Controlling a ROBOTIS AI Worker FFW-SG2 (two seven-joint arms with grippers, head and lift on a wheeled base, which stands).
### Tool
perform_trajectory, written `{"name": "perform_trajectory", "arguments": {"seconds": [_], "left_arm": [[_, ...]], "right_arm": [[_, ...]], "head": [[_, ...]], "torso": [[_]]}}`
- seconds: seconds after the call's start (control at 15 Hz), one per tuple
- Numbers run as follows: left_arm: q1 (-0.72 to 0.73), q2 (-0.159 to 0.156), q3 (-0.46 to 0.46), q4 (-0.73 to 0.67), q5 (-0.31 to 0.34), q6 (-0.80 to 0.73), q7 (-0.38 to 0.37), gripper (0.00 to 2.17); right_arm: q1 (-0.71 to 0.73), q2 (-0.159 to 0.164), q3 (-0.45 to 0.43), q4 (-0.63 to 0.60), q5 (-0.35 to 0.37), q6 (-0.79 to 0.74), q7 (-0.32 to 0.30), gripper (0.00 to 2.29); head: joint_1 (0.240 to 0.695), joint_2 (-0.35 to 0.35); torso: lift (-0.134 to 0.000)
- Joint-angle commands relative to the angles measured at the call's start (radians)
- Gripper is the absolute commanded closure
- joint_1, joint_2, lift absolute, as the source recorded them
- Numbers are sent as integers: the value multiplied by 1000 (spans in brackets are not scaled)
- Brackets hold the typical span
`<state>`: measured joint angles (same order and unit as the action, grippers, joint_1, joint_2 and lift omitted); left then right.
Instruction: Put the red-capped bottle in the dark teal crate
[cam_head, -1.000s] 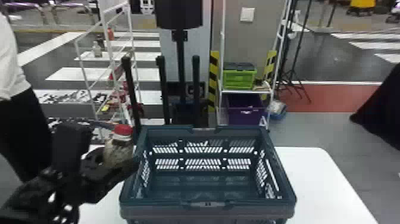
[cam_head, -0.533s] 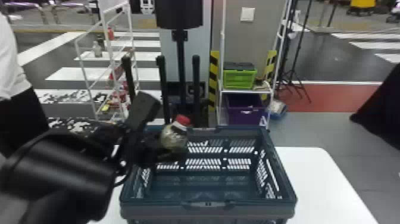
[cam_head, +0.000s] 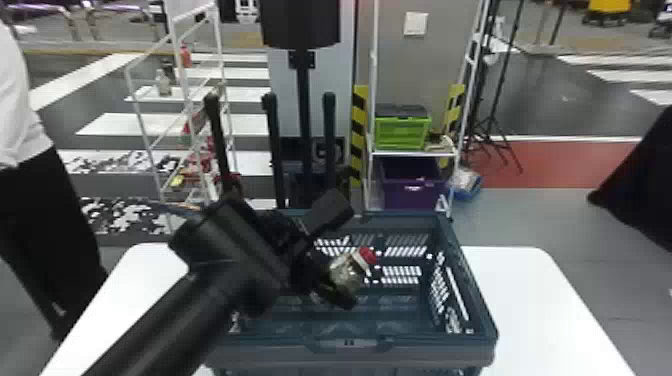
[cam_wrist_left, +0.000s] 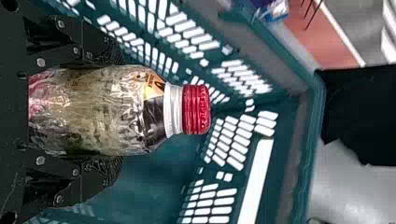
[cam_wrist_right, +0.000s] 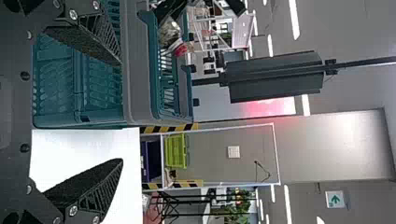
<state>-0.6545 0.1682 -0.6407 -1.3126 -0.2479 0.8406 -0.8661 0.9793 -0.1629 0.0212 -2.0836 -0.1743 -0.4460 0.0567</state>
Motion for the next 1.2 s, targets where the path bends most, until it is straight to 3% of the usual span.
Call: {"name": "perform_trajectory", "arguments": {"seconds": [0.0, 0.2, 0.47, 0.53, 0.67, 0.73, 0.8, 0.93, 1.13], "left_arm": [[-63, -58, -90, 222, -5, -142, -10, 2084], [-117, -118, -171, 443, -22, -323, -11, 2084], [-120, -130, -178, 504, -47, -369, 9, 2071], [-119, -127, -178, 504, -47, -369, 16, 1845], [-119, -124, -177, 503, -37, -366, 12, 1048], [-119, -121, -174, 498, -33, -363, 16, 441], [-119, -119, -172, 492, -33, -363, 29, 120], [-108, -102, -157, 437, -31, -344, 53, 22], [-40, -41, -17, 184, -27, -188, 67, 29]], "right_arm": [[-1, -3, 3, 2, -1, -6, 0, 154], [4, -1, 10, -3, 6, -12, 0, 154], [10, -1, 13, 0, 7, -24, 0, 154], [9, -1, 16, -1, 7, -24, 0, 154], [9, -1, 19, -1, 7, -24, 0, 154], [9, 0, 19, -1, 7, -24, 0, 154], [9, 0, 19, -1, 7, -24, 0, 154], [9, 0, 17, 0, 7, -24, 0, 154], [7, 3, 17, 5, 7, -24, 0, 154]], "head": [[499, 0], [499, 0], [499, 0], [499, 0], [499, 0], [499, 0], [499, 0], [499, 0], [499, 0]], "torso": [[0], [0], [0], [0], [0], [0], [0], [0], [0]]}}
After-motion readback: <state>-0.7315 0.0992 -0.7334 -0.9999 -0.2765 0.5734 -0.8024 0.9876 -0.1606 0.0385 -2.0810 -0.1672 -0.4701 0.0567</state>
